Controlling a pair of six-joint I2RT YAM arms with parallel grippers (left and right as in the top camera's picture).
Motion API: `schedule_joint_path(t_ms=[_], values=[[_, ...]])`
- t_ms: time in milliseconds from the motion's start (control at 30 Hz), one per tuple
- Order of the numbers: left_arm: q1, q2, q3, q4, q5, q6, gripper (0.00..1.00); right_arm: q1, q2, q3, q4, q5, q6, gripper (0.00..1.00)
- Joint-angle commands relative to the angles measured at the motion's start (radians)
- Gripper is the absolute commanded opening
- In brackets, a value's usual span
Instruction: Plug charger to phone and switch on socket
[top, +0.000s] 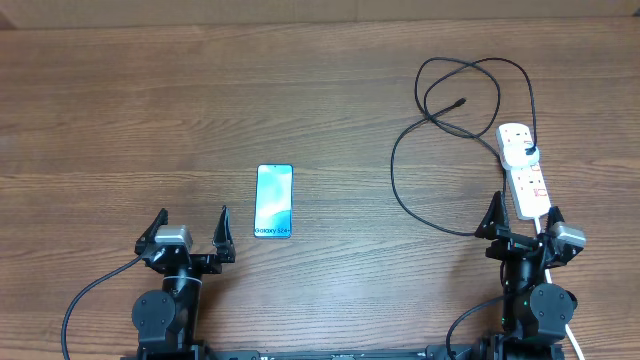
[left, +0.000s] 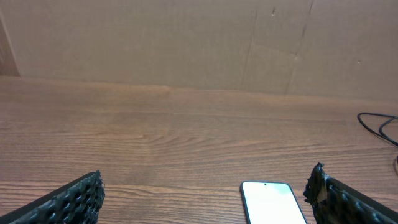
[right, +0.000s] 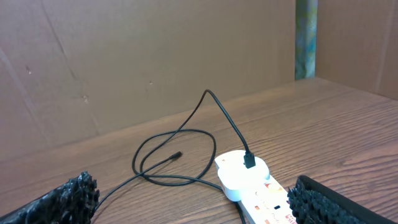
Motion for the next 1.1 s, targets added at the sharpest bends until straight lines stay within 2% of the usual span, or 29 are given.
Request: schedule_joint_path(t_ms=[0, 833, 1067], values=[[0.01, -0.011, -0.003, -0.003, 0.008, 0.027, 1.0, -0.002, -0.008, -0.011, 0.003, 0.002, -0.005, 1.0], [0.01, -0.01, -0.003, -0.003, 0.008, 0.027, 1.0, -0.002, -0.008, -0.011, 0.003, 0.002, -0.005, 1.0], [0.01, -0.011, -0.003, -0.007, -0.045, 0.027, 1.0, -0.002, -0.008, -0.011, 0.003, 0.002, -0.005, 1.0]])
